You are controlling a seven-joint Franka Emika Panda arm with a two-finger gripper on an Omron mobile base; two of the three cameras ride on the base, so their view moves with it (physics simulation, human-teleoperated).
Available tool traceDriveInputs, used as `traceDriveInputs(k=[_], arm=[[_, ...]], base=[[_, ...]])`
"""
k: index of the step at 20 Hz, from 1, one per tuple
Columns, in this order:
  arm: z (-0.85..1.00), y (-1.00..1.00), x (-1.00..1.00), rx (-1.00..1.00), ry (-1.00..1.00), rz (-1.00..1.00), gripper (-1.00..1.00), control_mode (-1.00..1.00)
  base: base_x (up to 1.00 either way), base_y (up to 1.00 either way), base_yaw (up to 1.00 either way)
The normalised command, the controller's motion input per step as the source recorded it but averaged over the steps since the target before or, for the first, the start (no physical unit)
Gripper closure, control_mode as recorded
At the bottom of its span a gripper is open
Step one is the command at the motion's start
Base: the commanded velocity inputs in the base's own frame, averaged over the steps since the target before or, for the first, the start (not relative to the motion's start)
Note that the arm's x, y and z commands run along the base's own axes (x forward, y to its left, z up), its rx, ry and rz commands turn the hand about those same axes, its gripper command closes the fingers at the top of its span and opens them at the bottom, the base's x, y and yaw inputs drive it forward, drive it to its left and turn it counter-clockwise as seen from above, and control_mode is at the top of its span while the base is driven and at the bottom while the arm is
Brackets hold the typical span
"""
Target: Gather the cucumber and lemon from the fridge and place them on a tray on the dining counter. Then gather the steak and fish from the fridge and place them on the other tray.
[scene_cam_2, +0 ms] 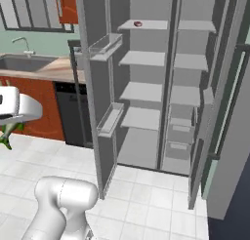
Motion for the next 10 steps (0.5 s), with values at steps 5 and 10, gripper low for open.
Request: traceDriveInputs(k=[5, 10], arm=[[0.0, 0.0, 0.0, 0.0, 0.0, 0.0, 1.0, 1.0], [0.0, 0.0, 0.0, 0.0, 0.0, 0.0, 1.0, 1.0]], base=[[-0.64, 0.84, 0.32], [-0.39, 0.94, 0.35]])
